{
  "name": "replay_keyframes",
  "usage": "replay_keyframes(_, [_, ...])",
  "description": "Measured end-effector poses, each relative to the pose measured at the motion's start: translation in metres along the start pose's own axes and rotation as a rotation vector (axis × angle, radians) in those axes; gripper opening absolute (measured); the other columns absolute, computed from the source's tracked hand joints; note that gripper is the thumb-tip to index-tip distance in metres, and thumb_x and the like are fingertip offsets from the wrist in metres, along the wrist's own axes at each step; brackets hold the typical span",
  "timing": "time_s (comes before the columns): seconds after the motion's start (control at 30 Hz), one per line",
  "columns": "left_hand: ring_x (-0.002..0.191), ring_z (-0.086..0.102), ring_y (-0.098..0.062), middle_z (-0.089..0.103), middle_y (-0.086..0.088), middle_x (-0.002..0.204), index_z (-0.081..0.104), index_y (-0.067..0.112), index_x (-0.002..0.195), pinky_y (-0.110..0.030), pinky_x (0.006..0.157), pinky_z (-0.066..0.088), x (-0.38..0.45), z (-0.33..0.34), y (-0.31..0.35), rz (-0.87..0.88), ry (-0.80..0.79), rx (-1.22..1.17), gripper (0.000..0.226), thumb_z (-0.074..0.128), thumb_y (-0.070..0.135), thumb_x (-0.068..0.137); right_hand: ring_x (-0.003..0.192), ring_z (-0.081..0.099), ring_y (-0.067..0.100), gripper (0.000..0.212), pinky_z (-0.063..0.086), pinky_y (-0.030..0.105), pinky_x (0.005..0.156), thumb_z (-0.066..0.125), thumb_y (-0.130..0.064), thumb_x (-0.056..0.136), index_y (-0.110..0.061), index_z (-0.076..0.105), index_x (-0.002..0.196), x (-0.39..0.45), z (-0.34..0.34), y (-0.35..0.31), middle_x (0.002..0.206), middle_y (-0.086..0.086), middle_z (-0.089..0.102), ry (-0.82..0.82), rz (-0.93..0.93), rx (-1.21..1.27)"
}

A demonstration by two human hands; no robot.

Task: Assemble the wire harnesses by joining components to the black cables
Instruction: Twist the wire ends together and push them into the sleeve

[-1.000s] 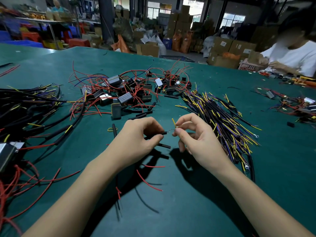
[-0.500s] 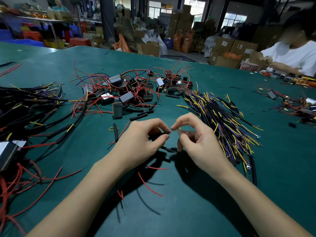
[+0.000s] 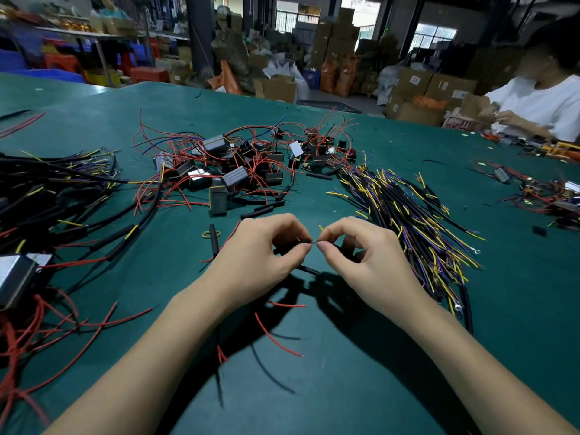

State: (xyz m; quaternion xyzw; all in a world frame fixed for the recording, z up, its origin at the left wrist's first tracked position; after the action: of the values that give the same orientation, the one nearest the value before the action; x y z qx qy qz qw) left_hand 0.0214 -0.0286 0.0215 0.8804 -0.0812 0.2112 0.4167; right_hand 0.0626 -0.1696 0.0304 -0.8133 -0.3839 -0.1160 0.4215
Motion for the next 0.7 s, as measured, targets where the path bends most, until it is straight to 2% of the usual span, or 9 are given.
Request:
replay_keyframes(0.13, [0.068, 0.059, -0.006, 0.065, 0.01, 0.07, 0.061, 0.026, 0.095, -0.026, 0.067, 0.046, -0.002, -0.002, 0.004, 0.024, -0.001, 0.03, 0.012, 0.067, 0.023, 0.085, 0.059, 0.046, 0.008, 0.014, 0.031, 0.009, 0.055, 0.067, -0.005, 0.084, -0.016, 0.064, 0.076, 0.001, -0.002, -0.003, 0.068, -0.015, 0.057, 0.019, 0.003, 0.031])
replay_keyframes(0.23, [0.078, 0.061, -0.011, 0.064, 0.013, 0.081, 0.057, 0.029, 0.101, -0.03, 0.069, 0.046, -0.004, -0.004, 0.014, 0.142, 0.009, 0.292, 0.02, 0.068, 0.03, 0.084, 0.053, 0.039, 0.007, 0.017, 0.029, 0.016, 0.053, 0.066, -0.008, 0.086, -0.02, 0.063, 0.075, 0.001, 0.001, 0.002, 0.061, -0.011, 0.056, 0.008, 0.086, 0.142])
replay_keyframes(0.3, [0.075, 0.061, -0.018, 0.065, 0.009, 0.082, 0.061, 0.02, 0.096, -0.033, 0.066, 0.046, -0.004, -0.007, 0.024, 0.261, 0.081, 0.427, 0.014, 0.066, 0.02, 0.083, 0.052, 0.037, 0.013, 0.014, 0.029, 0.023, 0.052, 0.065, -0.012, 0.087, -0.019, 0.064, 0.075, 0.001, 0.002, 0.008, 0.059, 0.003, 0.053, -0.005, 0.171, 0.25])
replay_keyframes(0.43, [0.065, 0.06, -0.025, 0.064, -0.001, 0.073, 0.066, 0.012, 0.081, -0.035, 0.057, 0.047, -0.004, -0.009, 0.037, 0.447, 0.194, 0.564, 0.001, 0.066, 0.012, 0.081, 0.052, 0.037, 0.015, 0.016, 0.028, 0.022, 0.048, 0.065, -0.012, 0.088, -0.018, 0.063, 0.073, 0.004, 0.001, 0.01, 0.05, -0.011, 0.047, -0.017, 0.234, 0.33])
replay_keyframes(0.53, [0.066, 0.061, -0.025, 0.064, -0.003, 0.071, 0.068, 0.012, 0.077, -0.037, 0.057, 0.047, -0.005, -0.007, 0.037, 0.488, 0.215, 0.605, 0.007, 0.063, 0.013, 0.083, 0.053, 0.034, 0.018, 0.018, 0.025, 0.022, 0.046, 0.065, -0.012, 0.088, -0.019, 0.063, 0.072, 0.004, 0.001, 0.009, 0.049, -0.01, 0.043, -0.029, 0.253, 0.346])
replay_keyframes(0.63, [0.066, 0.061, -0.025, 0.063, -0.002, 0.071, 0.068, 0.012, 0.078, -0.039, 0.058, 0.046, -0.006, -0.004, 0.037, 0.486, 0.2, 0.613, 0.013, 0.059, 0.014, 0.086, 0.053, 0.037, 0.016, 0.015, 0.029, 0.025, 0.049, 0.066, -0.011, 0.087, -0.017, 0.064, 0.073, 0.003, -0.001, 0.005, 0.055, -0.003, 0.048, -0.019, 0.219, 0.321])
replay_keyframes(0.7, [0.065, 0.06, -0.025, 0.063, -0.001, 0.071, 0.068, 0.013, 0.079, -0.039, 0.058, 0.046, -0.006, -0.004, 0.037, 0.492, 0.197, 0.602, 0.013, 0.059, 0.013, 0.087, 0.051, 0.038, 0.013, 0.014, 0.03, 0.022, 0.05, 0.066, -0.011, 0.086, -0.016, 0.064, 0.073, 0.003, -0.005, 0.002, 0.056, -0.001, 0.05, -0.009, 0.19, 0.258])
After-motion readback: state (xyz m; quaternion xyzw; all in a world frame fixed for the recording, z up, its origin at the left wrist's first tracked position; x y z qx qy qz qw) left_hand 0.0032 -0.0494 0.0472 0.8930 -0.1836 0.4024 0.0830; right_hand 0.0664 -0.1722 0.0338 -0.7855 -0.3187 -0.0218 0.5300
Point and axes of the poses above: each hand's wrist, its own x-axis towards the middle knuckle, its own z-axis out of the palm, y = z × x, the point moved 6 cm from there along x, towards the middle knuckle
